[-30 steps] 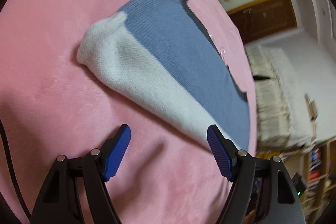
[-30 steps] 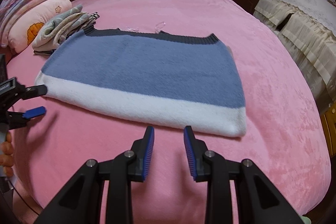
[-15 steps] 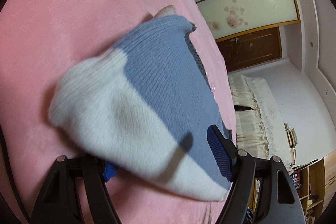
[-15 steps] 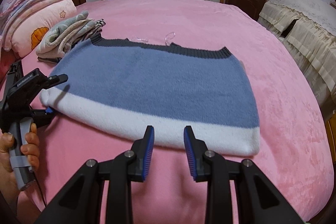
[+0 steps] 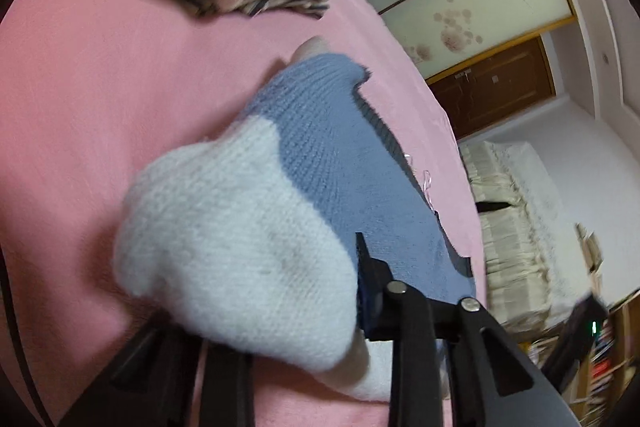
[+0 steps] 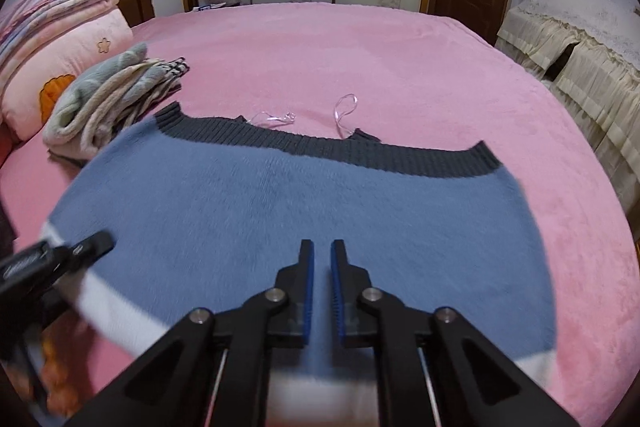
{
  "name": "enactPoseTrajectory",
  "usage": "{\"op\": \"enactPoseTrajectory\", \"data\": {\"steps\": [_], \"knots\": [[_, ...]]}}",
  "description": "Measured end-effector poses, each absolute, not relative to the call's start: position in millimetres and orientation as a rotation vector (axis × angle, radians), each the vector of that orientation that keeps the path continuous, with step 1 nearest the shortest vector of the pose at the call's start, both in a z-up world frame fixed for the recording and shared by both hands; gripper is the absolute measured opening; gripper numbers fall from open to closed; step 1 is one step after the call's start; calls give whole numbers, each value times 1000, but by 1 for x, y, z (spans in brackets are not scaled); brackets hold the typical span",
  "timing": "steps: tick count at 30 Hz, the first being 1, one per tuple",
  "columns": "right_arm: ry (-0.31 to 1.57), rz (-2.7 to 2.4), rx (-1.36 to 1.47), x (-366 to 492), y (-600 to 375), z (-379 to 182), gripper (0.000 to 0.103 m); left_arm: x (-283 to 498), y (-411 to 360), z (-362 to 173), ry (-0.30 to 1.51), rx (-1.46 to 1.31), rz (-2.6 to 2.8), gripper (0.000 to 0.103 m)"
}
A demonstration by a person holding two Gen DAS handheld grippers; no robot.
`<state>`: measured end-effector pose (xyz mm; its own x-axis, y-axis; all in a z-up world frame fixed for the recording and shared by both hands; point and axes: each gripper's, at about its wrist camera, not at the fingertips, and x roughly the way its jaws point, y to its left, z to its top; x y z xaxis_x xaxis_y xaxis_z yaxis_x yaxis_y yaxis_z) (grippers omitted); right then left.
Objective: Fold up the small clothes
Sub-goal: 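Lift the white edge with the left gripper and fold it over the sweater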
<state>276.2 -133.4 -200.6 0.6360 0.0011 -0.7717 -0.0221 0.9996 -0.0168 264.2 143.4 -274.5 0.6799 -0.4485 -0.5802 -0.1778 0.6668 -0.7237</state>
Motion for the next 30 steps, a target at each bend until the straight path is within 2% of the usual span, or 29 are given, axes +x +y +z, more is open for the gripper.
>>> {"op": "enactPoseTrajectory", "data": {"steps": [4,10,18,24,30], "knots": [[922,29,7,291,-130,-218,5,261,130,-245,774,-706,-169,18],[944,39,-111,289,-118,-239,5,254,107,-208,699,-584,-198,17],[966,114,56,289,-145,-230,2,248,65,-157,618,-482,-285,17],[906,120,164,266,-187,-197,1,253,-5,-126,594,-348,-390,17],[896,22,198,236,-253,-186,1,258,-90,-137,655,-213,-493,17]]}}
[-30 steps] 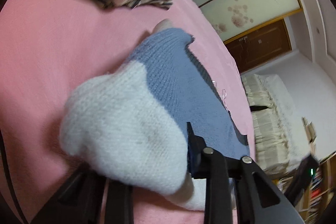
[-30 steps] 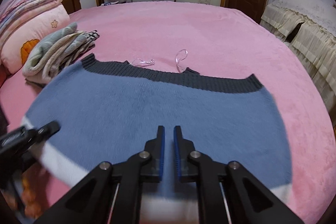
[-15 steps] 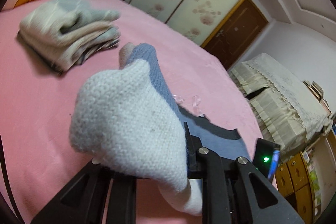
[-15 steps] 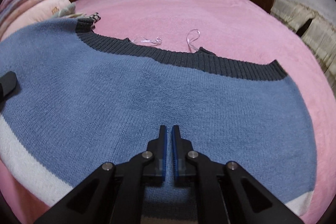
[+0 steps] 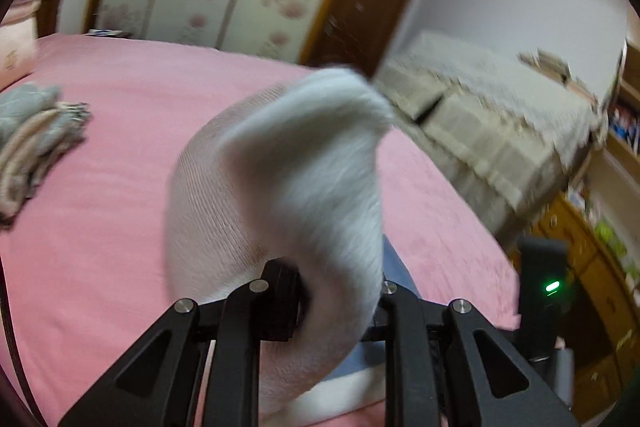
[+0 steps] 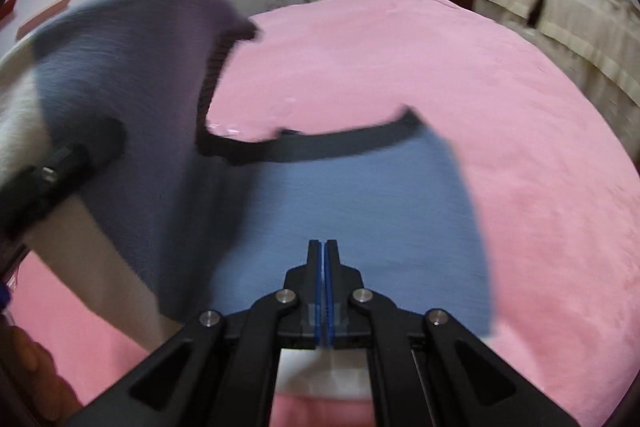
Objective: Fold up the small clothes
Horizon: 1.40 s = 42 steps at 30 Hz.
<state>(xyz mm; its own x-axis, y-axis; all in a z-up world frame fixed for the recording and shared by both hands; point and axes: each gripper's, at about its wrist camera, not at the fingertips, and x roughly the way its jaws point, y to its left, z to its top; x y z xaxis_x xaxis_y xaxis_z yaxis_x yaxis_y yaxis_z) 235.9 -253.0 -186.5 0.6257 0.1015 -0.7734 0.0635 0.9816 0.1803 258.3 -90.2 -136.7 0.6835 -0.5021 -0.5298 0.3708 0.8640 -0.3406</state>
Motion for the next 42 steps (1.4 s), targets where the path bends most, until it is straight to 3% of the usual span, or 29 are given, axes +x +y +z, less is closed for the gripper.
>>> {"op": "enactPoseTrajectory", "data": {"steps": [5,9,19,32,34,36,39,42], "knots": [[948,-62,224,216,-303,-206,1,267,-153,-184,814,-90,-526,18],[968,-54,257,205,-319,-217,1,262,-166,-207,827,-16,-502,18],[943,-13,287,199,-333,-218,1,245,-179,-167,682,-3,-519,18],[946,-69,293,188,-358,-217,1,230,-194,-197,729,100,-543,19],[950,-79,293,187,-360,-217,1,229,-197,-201,755,123,-552,31],[952,-80,294,186,-360,-216,2,223,-198,-201,763,115,-580,49],[951,-84,282,184,-360,-212,2,207,-197,-196,752,135,-614,63],[948,-79,267,183,-359,-206,2,195,-193,-191,760,149,-638,65]]}}
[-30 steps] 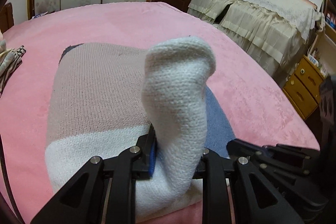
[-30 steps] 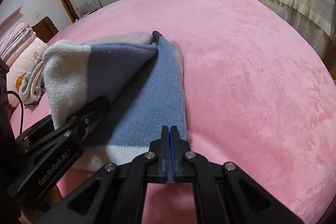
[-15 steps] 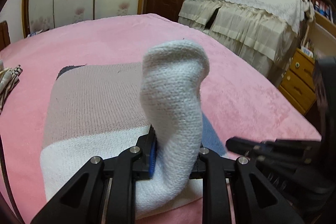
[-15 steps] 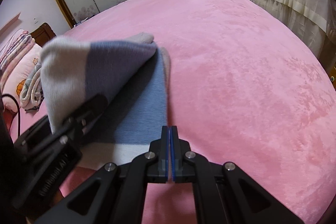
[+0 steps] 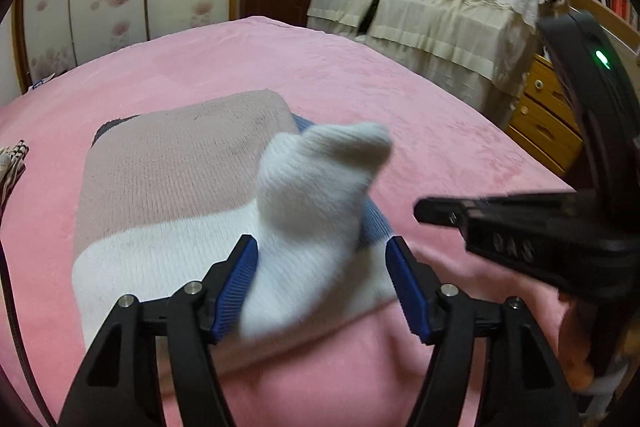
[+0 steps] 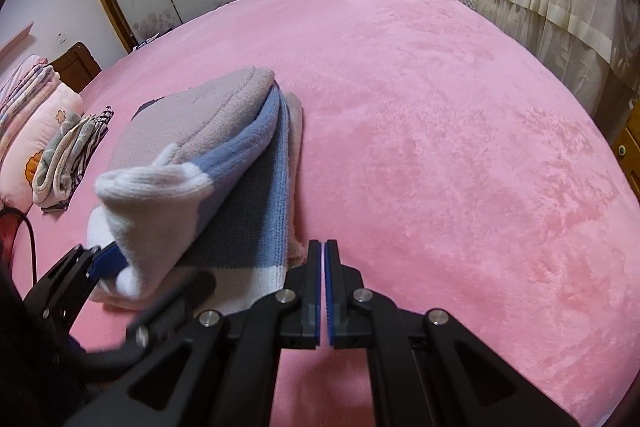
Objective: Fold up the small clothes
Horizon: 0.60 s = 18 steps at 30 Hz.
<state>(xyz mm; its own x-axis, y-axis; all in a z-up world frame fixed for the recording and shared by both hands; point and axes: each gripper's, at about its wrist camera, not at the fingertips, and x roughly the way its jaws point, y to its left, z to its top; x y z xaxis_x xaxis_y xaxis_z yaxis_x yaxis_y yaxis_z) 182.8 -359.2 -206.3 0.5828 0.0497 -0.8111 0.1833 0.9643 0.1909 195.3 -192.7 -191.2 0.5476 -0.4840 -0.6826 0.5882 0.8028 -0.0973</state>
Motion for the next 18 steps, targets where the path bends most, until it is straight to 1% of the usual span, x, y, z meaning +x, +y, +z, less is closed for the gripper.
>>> {"op": "enactPoseTrajectory", "data": {"steps": [3,9,10,12,14,16,18], "knots": [[944,-70,257,181,-356,-199,2,190,-178,-184,799,98,-652,66],[919,-10,254,181,-346,-174,2,193,-113,-165,854,-82,-596,68],[912,5,254,181,-344,-169,5,195,-100,-163,863,-114,-570,68],[898,30,246,182,-338,-158,13,202,-73,-164,885,-169,-493,70],[880,50,223,184,-329,-146,30,209,-50,-169,912,-206,-414,70],[866,60,190,188,-320,-137,36,215,-30,-175,933,-246,-351,70],[860,72,174,192,-312,-132,39,223,-23,-178,951,-277,-321,70]]}}
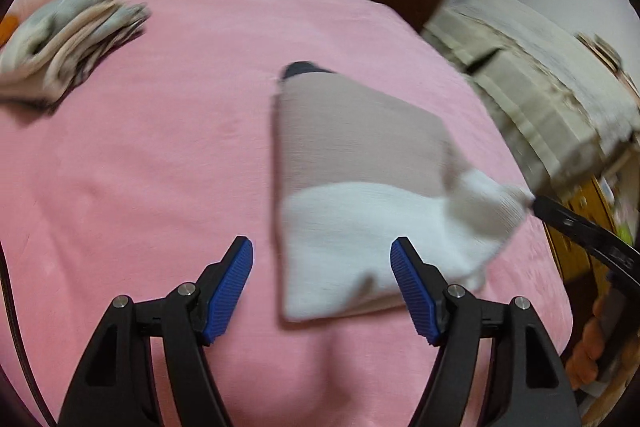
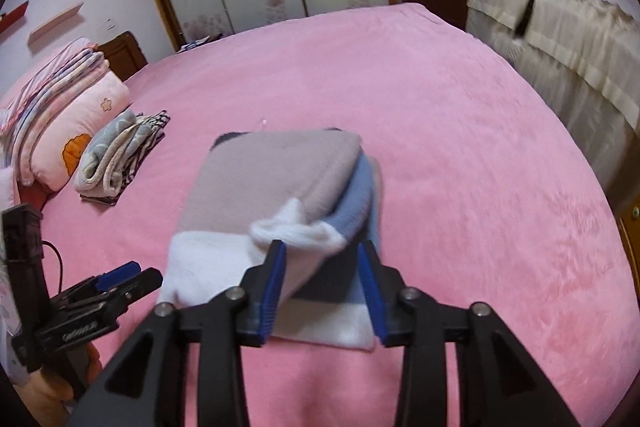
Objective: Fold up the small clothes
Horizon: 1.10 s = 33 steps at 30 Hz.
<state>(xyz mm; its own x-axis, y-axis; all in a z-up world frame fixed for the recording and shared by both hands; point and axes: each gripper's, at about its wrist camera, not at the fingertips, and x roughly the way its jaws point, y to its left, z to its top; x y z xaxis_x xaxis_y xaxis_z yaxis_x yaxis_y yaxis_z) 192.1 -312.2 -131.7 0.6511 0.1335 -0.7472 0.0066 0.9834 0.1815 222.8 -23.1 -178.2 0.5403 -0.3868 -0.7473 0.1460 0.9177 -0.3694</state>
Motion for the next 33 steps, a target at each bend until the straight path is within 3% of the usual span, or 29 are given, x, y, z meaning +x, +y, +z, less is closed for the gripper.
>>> {"op": "enactPoseTrajectory", "data": {"steps": [3,6,10,12,14,16,24,33], "knots": [[845,87,170,194,-305,-123,41,229,-20,-185,979,-312,-307,70],[838,91,144,196,-298,-120,52,231,-16,-193,997,-311,-306,70],[900,73,73,210,-290,-137,53,239,-28,-199,1026,-281,-312,70],[934,73,32,212,-287,-149,43,241,-33,-199,1031,-277,-314,70],[971,58,-9,210,-286,-162,26,244,-37,-201,1036,-272,-319,71],[992,17,4,203,-295,-172,23,246,-39,-205,1047,-270,-311,75],[1055,-30,165,180,-322,-228,21,243,-47,-227,1079,-239,-318,86],[1027,-23,221,177,-328,-229,25,242,-47,-228,1107,-242,-345,85]]}}
